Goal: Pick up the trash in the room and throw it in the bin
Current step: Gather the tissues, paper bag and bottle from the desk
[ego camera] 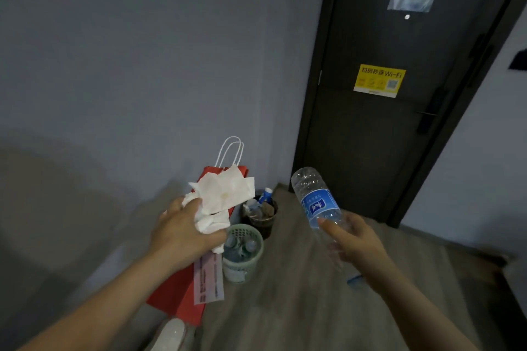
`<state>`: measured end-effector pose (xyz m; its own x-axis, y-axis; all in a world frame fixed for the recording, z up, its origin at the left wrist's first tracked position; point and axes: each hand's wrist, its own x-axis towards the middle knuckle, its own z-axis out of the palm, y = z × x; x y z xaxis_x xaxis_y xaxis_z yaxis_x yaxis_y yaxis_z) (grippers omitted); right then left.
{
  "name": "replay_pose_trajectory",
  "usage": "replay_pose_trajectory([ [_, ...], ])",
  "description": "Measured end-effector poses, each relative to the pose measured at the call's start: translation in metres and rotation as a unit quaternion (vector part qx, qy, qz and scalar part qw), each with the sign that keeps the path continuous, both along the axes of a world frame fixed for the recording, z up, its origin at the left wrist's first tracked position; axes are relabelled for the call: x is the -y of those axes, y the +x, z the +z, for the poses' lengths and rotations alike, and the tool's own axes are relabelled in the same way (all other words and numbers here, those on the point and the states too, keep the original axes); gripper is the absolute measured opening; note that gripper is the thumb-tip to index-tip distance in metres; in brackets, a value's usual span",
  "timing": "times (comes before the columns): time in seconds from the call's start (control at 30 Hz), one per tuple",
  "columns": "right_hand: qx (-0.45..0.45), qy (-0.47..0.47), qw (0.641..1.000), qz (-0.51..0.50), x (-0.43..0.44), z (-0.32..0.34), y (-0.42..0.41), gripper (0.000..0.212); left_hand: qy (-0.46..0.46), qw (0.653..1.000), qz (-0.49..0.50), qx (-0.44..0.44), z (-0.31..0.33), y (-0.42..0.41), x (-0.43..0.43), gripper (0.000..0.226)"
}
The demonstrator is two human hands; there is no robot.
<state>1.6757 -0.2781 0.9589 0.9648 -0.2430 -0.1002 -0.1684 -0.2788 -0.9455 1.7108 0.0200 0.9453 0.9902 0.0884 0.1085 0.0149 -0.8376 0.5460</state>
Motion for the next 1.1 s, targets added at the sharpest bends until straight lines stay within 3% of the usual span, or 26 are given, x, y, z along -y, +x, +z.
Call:
replay_pose_trajectory([
  [0.1, -0.031, -0.032, 0.999, 0.011, -0.001, -0.01, 0.058, 0.047, -0.004, 1.0, -0.001, -0.029, -0.013, 0.06, -0.004, 0.075],
  [0.27, -0.102, -0.048, 0.992, 0.057, -0.001, -0.031, 0.139, 0.047, -0.009, 0.998, -0.005, -0.062, -0.025, 0.143, -0.01, 0.101],
  [0.5, -0.179, -0.073, 0.977, 0.085, -0.005, -0.058, 0.238, 0.044, -0.001, 0.995, 0.0, -0.096, -0.049, 0.222, -0.01, 0.102],
  [0.73, -0.22, -0.125, 0.958, 0.132, 0.011, -0.092, 0.36, 0.058, 0.006, 0.99, 0.038, -0.134, -0.08, 0.307, 0.006, 0.096],
  [1.0, -0.317, -0.132, 0.913, 0.22, 0.035, -0.153, 0.504, 0.042, 0.006, 0.972, 0.12, -0.201, -0.121, 0.392, 0.049, 0.103],
  [1.1, -0.335, -0.15, 0.901, 0.233, 0.034, -0.185, 0.544, 0.056, 0.007, 0.96, 0.145, -0.241, -0.145, 0.415, 0.05, 0.093],
])
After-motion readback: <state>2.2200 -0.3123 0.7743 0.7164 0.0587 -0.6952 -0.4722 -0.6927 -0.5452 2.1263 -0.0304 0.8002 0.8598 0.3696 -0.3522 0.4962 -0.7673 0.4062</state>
